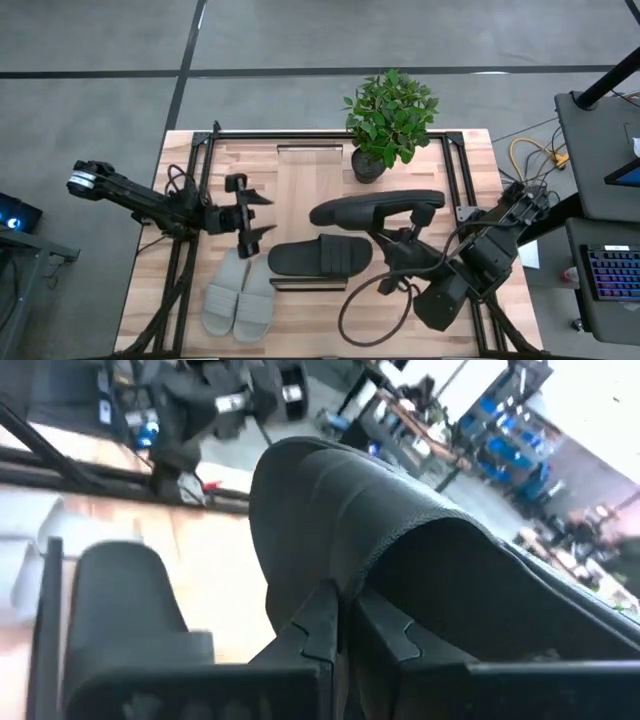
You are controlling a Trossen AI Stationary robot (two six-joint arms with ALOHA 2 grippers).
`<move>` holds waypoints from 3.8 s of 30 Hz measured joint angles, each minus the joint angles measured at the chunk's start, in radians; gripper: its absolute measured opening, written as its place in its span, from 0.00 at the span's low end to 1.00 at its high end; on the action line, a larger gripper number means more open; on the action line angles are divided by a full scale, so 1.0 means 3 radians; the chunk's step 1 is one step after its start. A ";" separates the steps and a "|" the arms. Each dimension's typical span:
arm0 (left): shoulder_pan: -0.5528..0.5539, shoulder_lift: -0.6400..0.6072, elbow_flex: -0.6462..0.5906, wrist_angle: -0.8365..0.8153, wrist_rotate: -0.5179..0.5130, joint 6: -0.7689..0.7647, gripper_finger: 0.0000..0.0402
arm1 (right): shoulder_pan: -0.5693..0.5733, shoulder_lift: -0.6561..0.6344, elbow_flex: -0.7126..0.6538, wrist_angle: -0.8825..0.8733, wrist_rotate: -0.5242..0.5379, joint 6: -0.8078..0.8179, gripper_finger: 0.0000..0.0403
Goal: Pick and place slides into the shelf
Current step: Put the black slipper on the shelf
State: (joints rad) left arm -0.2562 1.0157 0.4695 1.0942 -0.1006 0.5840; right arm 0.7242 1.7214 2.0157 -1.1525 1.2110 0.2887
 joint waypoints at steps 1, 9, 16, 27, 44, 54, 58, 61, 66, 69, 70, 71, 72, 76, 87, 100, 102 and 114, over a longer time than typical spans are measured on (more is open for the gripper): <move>-0.0001 0.0000 0.0029 -0.0069 0.0021 -0.0008 0.55 | 0.0000 0.0000 -0.0002 0.0165 -0.0002 -0.0156 0.02; 0.0003 -0.0008 0.0078 -0.0168 0.0018 -0.0008 0.55 | 0.0000 -0.0001 -0.0027 0.1265 0.0532 -0.1120 0.02; 0.0003 -0.0015 0.0079 -0.0155 0.0016 -0.0007 0.55 | -0.0039 -0.0045 -0.0026 0.1653 0.0636 -0.1180 0.02; 0.0003 -0.0001 0.0099 -0.0164 0.0238 -0.0161 0.55 | -0.0075 -0.0004 -0.0036 0.1852 0.0025 -0.1316 0.02; 0.0000 0.0400 0.0434 -0.0159 0.0354 -0.0417 0.55 | -0.0147 0.0013 -0.0193 0.1888 -0.0284 -0.1251 0.02; 0.0000 0.0744 0.0725 -0.0066 0.0317 -0.0411 0.55 | -0.0158 0.0013 -0.0330 0.1889 -0.0218 -0.1254 0.02; 0.0003 0.0836 0.0816 -0.0044 0.0303 -0.0411 0.55 | -0.0164 0.0013 -0.0357 0.1890 -0.0174 -0.1254 0.02; 0.0003 0.0876 0.0871 -0.0050 0.0291 -0.0409 0.54 | -0.0167 0.0011 -0.0357 0.1889 -0.0169 -0.1253 0.02; 0.0004 0.0907 0.0922 -0.0057 0.0272 -0.0338 0.41 | -0.0167 0.0010 -0.0357 0.1889 -0.0232 -0.1247 0.02; 0.0005 0.0874 0.0927 -0.0074 0.0261 -0.0232 0.28 | -0.0167 0.0009 -0.0357 0.1891 -0.0344 -0.1240 0.02; 0.0006 0.0868 0.0927 -0.0073 0.0236 -0.0172 0.24 | -0.0167 0.0009 -0.0357 0.1889 -0.0356 -0.1240 0.02; 0.0006 0.0860 0.0927 -0.0074 0.0198 -0.0130 0.18 | -0.0167 0.0009 -0.0359 0.1885 -0.0359 -0.1240 0.02; 0.0006 0.0856 0.0927 -0.0072 0.0147 -0.0098 0.13 | -0.0167 0.0009 -0.0362 0.1880 -0.0359 -0.1240 0.02; 0.0005 0.0826 0.0927 -0.0091 0.0020 -0.0015 0.07 | -0.0170 0.0010 -0.0362 0.1881 -0.0362 -0.1242 0.03; 0.0003 0.0776 0.0912 -0.0114 -0.0121 0.0008 0.07 | -0.0159 0.0010 -0.0362 0.1885 -0.0369 -0.1403 0.05; 0.0003 0.0362 0.0798 -0.0577 -0.0294 0.0006 0.07 | -0.0132 0.0005 -0.0355 0.1675 -0.0153 -0.1432 0.18; -0.0002 0.0271 0.0796 -0.0762 -0.0306 0.0006 0.07 | -0.0107 0.0003 -0.0355 0.1659 -0.0115 -0.1422 0.20; 0.0000 -0.0294 0.0796 -0.1420 -0.0398 -0.0002 0.07 | 0.0094 -0.0060 -0.0355 0.1658 -0.0084 -0.1413 0.23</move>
State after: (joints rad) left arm -0.2562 0.9274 0.7082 0.6683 -0.2199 0.5833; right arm 0.7524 1.7035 1.9091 -0.6552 1.1858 -0.1352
